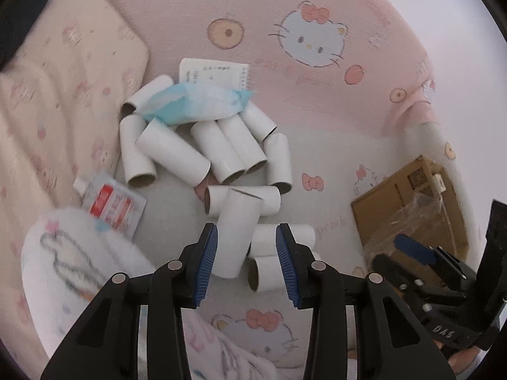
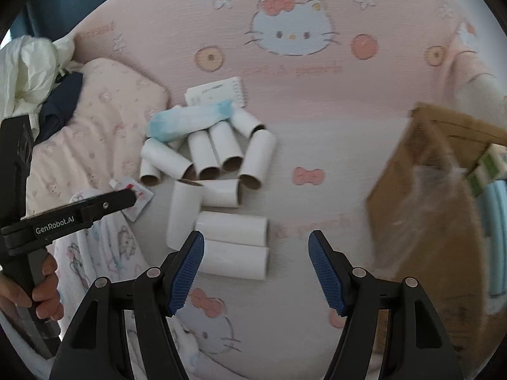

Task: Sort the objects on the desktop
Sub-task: 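Move the right tool toward the pile of white cardboard tubes, then close the right gripper on a white cardboard tube and lift it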

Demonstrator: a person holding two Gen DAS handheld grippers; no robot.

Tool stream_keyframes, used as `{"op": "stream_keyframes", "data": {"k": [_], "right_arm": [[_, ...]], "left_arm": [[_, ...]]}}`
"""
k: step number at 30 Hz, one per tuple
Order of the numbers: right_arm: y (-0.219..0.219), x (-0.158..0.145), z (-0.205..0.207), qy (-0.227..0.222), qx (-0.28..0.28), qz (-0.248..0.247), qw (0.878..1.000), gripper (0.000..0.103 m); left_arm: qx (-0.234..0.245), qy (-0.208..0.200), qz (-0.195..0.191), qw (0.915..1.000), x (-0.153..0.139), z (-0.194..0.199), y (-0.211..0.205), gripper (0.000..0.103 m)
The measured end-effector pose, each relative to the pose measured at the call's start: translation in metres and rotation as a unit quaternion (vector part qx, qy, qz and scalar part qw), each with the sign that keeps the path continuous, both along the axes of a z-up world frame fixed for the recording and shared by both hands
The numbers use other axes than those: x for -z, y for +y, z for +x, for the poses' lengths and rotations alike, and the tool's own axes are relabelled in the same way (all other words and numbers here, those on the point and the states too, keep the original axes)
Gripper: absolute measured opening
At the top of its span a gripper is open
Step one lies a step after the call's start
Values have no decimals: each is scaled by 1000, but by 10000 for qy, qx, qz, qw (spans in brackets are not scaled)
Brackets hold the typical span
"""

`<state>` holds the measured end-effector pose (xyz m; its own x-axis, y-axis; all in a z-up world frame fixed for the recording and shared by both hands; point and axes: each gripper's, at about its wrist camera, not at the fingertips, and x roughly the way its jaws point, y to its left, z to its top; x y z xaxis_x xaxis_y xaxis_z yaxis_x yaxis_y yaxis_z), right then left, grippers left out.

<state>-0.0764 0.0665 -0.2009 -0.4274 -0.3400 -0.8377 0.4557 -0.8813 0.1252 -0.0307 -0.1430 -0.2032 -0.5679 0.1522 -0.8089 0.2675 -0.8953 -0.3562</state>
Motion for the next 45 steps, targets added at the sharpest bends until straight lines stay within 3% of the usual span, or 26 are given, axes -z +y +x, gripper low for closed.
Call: {"op": "stream_keyframes", "data": {"k": [3,5,9,13,17,23,25,27,28,30,31,37,45], "right_arm": [[-16,18,0,80,-200,313,9993,66],[-23,33,-2,104,-274,559,9980,66],[-22,56,-4,-212,-328,678,9969,66],[-9,82,-11,-862,-10,353,9957,66],[-1,101,-14,-1207,280,179,9921,66],[6,109,-17,-1228,387,-118,9916,66],[6,109,-19,-1210,359,-220,9918,66],[8,111,-20,-1224,320,-365,9913,65],[8,112,-20,-1269,278,-477,9904,62],[8,113,-21,-1318,225,-622,9891,43],[8,114,-21,-1346,197,-652,9885,42],[9,113,-17,-1236,161,-438,9912,40],[20,108,-7,-1418,332,87,9893,40]], "left_arm": [[198,-180,-65,9996,13,-13,7,42],[291,-270,123,9991,25,-20,10,42],[515,-518,263,9970,44,-27,21,42],[660,-726,400,9944,62,-31,33,42],[641,-885,615,9921,74,-31,35,42],[580,-1094,1106,9861,90,-28,37,41],[480,-1130,1300,9839,96,-27,36,35],[434,-1163,1263,9842,98,-27,37,30],[437,-1142,1262,9844,98,-27,37,28],[502,-1098,1348,9835,97,-26,38,27],[517,-1097,1365,9832,97,-26,39,27],[650,-1165,1512,9795,100,-34,44,27],[1147,-1078,1282,9792,94,-53,65,27]]}}
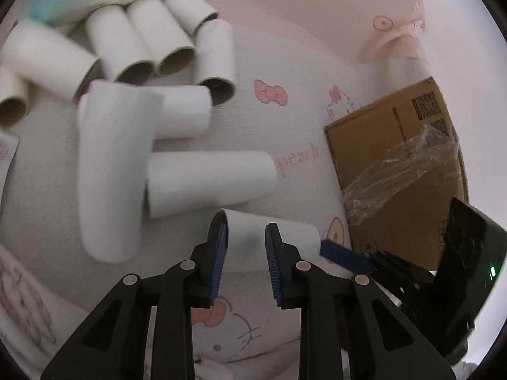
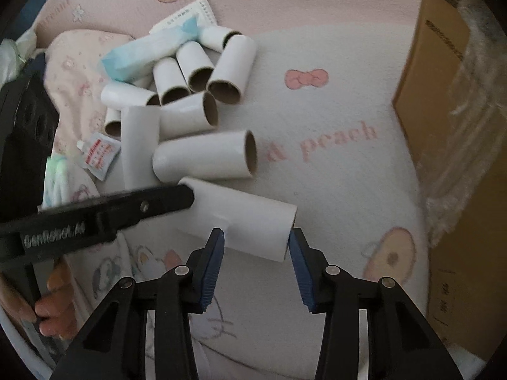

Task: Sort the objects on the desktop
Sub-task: 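Close the right gripper on a white cardboard tube and lift it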

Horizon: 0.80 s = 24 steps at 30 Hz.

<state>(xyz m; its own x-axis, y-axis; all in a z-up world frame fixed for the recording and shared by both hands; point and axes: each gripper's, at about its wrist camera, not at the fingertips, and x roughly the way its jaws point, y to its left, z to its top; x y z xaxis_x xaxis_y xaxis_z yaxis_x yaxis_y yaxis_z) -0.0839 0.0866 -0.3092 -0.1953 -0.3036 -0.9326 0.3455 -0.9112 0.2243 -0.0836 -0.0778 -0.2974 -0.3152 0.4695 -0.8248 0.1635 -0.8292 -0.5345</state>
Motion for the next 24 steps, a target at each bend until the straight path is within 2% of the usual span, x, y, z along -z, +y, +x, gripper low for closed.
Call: {"op": "stream_keyframes", "data": {"k": [6,9,11,13,14,18,20,24], "right_arm": [[2,1,14,-136,-94,169,9997,40],[0,4,18,-190,-195,182,9995,40],[-2,3,19,-225,-242,164,9993,40],[-3,-3,19,-168,-295,207,9992,41],[-3,-6,19,-134,-333,222,9991,41],[-2,-19,16,60,-444,187,9988,60],[-1,-23,15,212,-480,171,9985,60],[-2,-19,7,207,-502,270,9982,60]], "left_arm": [[94,98,129,9998,9,-18,4,27],[-75,62,210,9997,11,-17,0,28],[-205,72,221,9995,10,-13,-4,33],[-359,166,148,9991,3,-7,-10,47],[-402,219,120,9989,-1,-4,-12,48],[-557,376,258,9974,-11,11,-18,51],[-565,360,348,9971,-10,16,-17,51],[-492,176,420,9978,3,20,-10,51]]}}
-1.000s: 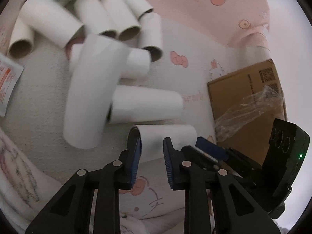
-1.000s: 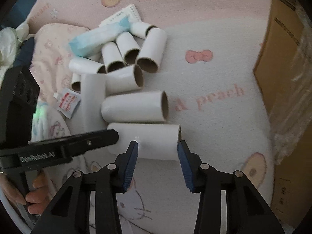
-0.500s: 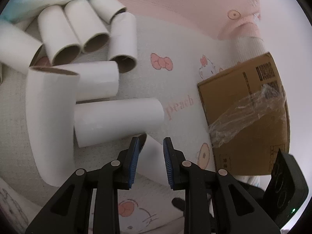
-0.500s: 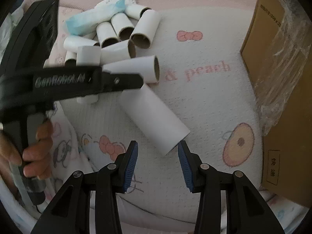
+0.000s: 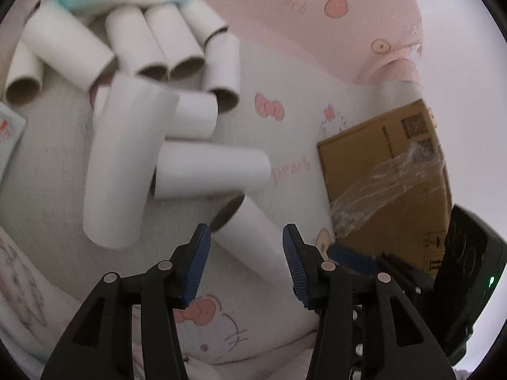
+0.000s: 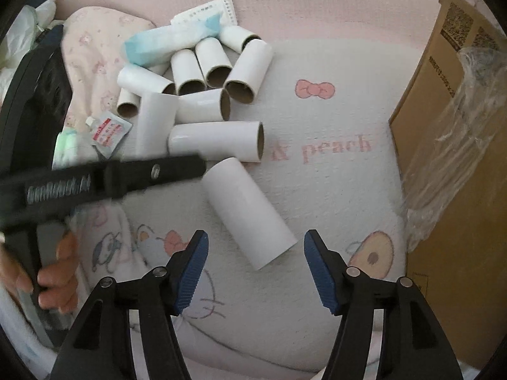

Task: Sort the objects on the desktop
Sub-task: 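Close the right gripper on a white cardboard tube and lift it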

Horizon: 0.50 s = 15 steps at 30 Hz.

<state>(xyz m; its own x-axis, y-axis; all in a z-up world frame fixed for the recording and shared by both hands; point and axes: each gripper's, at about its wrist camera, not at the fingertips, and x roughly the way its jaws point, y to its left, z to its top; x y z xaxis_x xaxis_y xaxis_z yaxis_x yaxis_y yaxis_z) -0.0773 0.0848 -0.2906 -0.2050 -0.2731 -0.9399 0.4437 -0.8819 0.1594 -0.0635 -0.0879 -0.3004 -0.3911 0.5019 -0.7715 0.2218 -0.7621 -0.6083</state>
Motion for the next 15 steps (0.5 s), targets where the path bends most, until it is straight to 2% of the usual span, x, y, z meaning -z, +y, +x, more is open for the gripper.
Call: {"op": "stream_keyframes", "data": {"k": [8,11,15], "right_arm": [[-10,24,-16,-286,-242,-203,9991,60],[-16,32,-19,-396,-305,-134,9987,60],[-24,42,-20,-651,-405,-77,9970,53]], "left_arm": [[-211,-377,785,9960,32,-6,-5,51],[-277,-397,899,9948,37,-8,-6,51],[-302,-348,1051,9934,41,-12,-5,51]]}}
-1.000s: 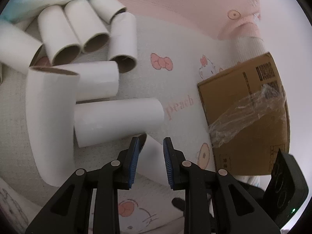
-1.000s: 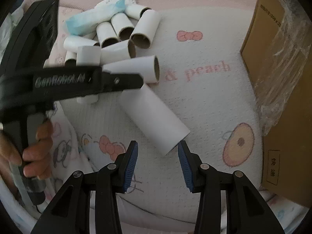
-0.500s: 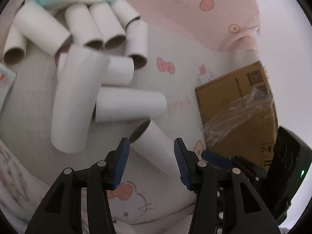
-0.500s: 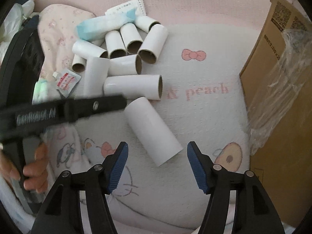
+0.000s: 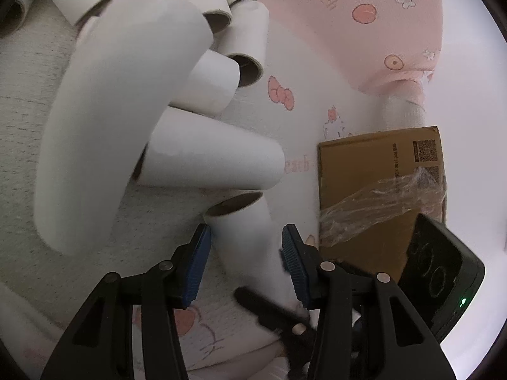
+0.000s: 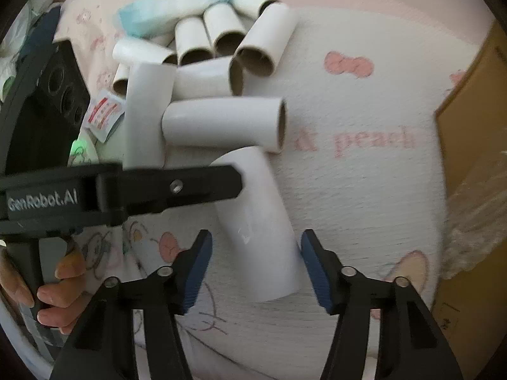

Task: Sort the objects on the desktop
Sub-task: 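Close the right gripper on a white cardboard tube and lift it, then carry the held tube with the right gripper over the cardboard box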

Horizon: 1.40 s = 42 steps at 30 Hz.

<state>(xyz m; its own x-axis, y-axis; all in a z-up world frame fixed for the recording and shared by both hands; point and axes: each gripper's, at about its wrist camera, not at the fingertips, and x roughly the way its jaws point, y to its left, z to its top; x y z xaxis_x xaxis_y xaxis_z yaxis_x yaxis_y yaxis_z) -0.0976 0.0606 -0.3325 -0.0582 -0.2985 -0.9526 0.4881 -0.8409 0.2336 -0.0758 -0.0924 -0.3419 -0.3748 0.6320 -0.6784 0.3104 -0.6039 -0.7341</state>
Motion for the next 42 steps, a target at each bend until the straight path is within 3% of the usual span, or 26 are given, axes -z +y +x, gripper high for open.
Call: {"op": "stream_keyframes", "data": {"k": [8,14,22,25,33,36,42], "right_arm": [[-9,15,-2,-213,90,0,9997,43],[3,7,-5,-313,414,-339,9981,43],[16,-43,2,165,519,-733,9958,42],[26,-65,4,394,604,-927,9931,42],[48,-129,3,994,743,-1234,9846,42],[54,-145,2,1173,727,-1309,9817,42],[58,-167,11,1549,552,-1382,9767,42]], "left_arm": [[1,-18,-68,10000,4,-1,2,41],[-18,308,29,9995,-13,2,2,38],[394,1084,-751,9905,-84,2,22,39],[487,1295,-871,9865,-107,0,28,40],[367,1525,-589,9859,-146,-11,34,44],[338,1580,-586,9851,-160,-15,38,50],[518,1804,-555,9806,-187,-23,53,48]]}}
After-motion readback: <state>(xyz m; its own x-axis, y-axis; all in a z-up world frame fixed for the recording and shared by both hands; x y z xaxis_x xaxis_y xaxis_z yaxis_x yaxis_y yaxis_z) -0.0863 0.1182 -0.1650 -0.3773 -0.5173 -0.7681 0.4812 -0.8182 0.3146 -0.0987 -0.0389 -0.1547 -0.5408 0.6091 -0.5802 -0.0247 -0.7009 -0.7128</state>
